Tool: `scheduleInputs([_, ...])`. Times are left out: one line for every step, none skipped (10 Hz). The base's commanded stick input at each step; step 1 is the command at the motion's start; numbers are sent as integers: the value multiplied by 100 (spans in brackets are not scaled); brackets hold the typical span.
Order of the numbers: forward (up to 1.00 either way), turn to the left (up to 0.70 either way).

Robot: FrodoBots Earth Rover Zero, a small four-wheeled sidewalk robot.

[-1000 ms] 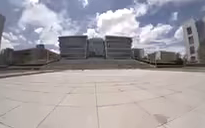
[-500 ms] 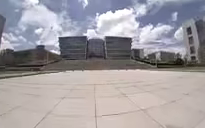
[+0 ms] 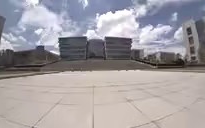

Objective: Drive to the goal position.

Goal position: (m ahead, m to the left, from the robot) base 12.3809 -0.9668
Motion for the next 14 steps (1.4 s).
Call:
scheduleInputs([70, 1])
scheduleInputs([70, 0])
scheduleInputs([70, 1])
scheduleInputs([70, 2])
scheduleInputs([70, 2])
scheduleInputs([70, 2])
scheduleInputs([70, 2])
scheduleInputs([70, 2])
scheduleInputs([70, 2])
scheduleInputs([70, 2])
scheduleInputs([70, 2])
scheduleInputs([70, 2])
scheduleInputs([70, 3])
scheduleInputs([70, 3])
